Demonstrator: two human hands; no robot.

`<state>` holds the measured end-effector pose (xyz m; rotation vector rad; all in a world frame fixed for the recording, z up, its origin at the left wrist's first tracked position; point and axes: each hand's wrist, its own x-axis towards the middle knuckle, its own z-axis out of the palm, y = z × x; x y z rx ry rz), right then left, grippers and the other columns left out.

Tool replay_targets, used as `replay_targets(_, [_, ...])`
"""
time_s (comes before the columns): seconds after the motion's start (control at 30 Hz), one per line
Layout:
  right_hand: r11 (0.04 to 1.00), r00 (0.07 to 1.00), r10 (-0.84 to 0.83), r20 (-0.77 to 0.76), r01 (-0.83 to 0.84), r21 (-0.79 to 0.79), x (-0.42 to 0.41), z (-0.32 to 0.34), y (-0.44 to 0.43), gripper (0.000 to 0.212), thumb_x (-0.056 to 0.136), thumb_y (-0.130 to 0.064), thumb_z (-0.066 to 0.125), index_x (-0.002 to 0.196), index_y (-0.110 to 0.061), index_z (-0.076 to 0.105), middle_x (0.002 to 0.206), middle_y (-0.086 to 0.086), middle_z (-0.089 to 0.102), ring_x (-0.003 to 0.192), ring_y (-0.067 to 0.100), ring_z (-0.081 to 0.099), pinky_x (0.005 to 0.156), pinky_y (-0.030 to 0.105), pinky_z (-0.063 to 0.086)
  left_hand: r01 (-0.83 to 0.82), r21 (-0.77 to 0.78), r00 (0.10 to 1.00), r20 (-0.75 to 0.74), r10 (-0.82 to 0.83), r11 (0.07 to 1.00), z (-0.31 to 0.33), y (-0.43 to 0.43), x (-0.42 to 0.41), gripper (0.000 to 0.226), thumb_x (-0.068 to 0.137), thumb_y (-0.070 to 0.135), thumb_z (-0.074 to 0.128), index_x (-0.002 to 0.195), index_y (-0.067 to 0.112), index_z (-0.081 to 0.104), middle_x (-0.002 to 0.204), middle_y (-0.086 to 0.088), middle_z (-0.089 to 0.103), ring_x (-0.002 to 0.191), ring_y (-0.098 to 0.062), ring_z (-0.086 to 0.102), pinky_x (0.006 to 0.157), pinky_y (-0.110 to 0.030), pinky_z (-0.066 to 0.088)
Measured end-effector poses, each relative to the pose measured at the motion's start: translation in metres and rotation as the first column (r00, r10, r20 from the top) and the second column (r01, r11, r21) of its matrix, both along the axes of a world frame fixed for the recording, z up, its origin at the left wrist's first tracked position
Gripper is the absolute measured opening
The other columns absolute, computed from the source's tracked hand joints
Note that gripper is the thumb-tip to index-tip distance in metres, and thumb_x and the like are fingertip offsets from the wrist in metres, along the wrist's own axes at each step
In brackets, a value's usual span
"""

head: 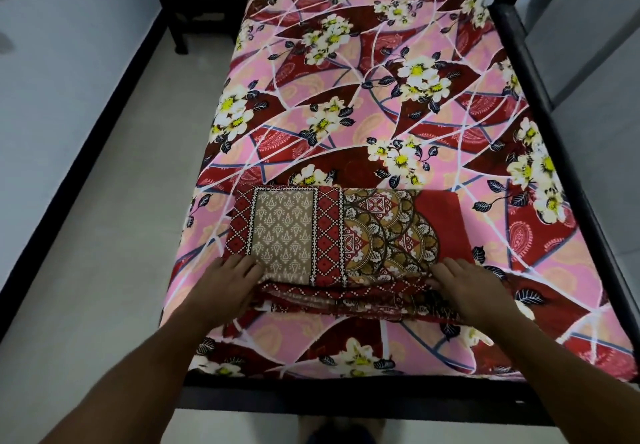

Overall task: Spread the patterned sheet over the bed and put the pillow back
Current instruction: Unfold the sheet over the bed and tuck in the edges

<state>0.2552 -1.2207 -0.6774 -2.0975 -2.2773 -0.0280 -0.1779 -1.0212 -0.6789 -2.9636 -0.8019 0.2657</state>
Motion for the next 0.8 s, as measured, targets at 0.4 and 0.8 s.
replay_targets(0.4, [0.953,0.95,-0.301,0.081,0.302,0.007,0.016,0.01,-0.011,0.027,0.074,-0.02,0.083,0.091,-0.01,0.065,0.086,0.011,0.062,0.076,0.033,0.06,0.065,0.041,0.048,0.214,0.001,0.976,0.04,-0.214,0.977,0.023,0.052,-0.005,0.027,0.095,0.041,0.053,0.101,0.02,0.069,0.079,0.002,0.064,0.063,-0.015,0.061,0.048,-0.026,0.049])
replay_targets(0.8, [0.781,0.833,-0.494,0.249,0.551,-0.296,0.0,0.053,0.048,0.025,0.099,-0.043,0.051,0.103,-0.021,0.063,0.067,-0.005,0.052,0.064,0.019,0.06,0.061,0.027,0.048,0.026,-0.089,0.925,-0.375,-0.058,0.996,0.049,0.079,0.044,0.045,0.094,0.046,0.052,0.136,0.029,0.054,0.128,-0.002,0.056,0.112,-0.02,0.057,0.085,-0.035,0.052])
